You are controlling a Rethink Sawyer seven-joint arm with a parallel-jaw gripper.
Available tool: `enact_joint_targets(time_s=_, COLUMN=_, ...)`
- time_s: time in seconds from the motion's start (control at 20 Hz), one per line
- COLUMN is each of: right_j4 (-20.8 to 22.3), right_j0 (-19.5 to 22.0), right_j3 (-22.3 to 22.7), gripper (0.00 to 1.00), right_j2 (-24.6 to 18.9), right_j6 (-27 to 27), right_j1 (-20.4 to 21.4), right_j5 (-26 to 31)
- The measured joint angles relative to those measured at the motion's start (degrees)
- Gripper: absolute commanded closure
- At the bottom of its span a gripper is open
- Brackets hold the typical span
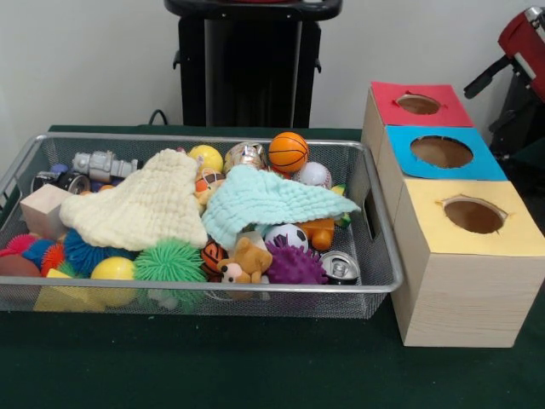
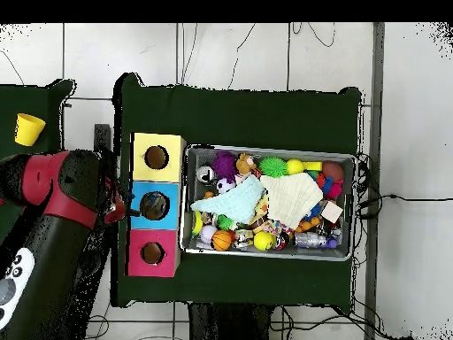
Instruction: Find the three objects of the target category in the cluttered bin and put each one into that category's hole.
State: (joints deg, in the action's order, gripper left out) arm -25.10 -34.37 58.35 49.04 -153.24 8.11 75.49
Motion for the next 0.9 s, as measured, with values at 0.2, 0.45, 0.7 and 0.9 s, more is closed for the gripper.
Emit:
enact_joint_targets(time_s=0.2, right_j4=0.88, right_j0=0.32, right_j3=0.81, gripper=0.0, right_j2=-1.0, right_j6=0.01, right_j1=1.52, right_j5=-2.0)
enact_joint_targets(time_s=0.45, right_j4=3.21, right_j0=2.52, right_j3=3.37, gripper=0.0, right_j2=-3.14, right_j6=0.01, right_j1=5.94, right_j5=-9.79)
enact_joint_targets(time_s=0.7, right_j4=6.17, right_j0=6.2, right_j3=6.89, gripper=0.0, right_j2=-5.33, right_j6=0.02, right_j1=10.46, right_j5=-17.29)
enact_joint_targets(time_s=0.9, right_j4=8.83, right_j0=9.39, right_j3=9.7, gripper=0.0, right_j2=-7.51, right_j6=0.04, right_j1=13.58, right_j5=-21.14)
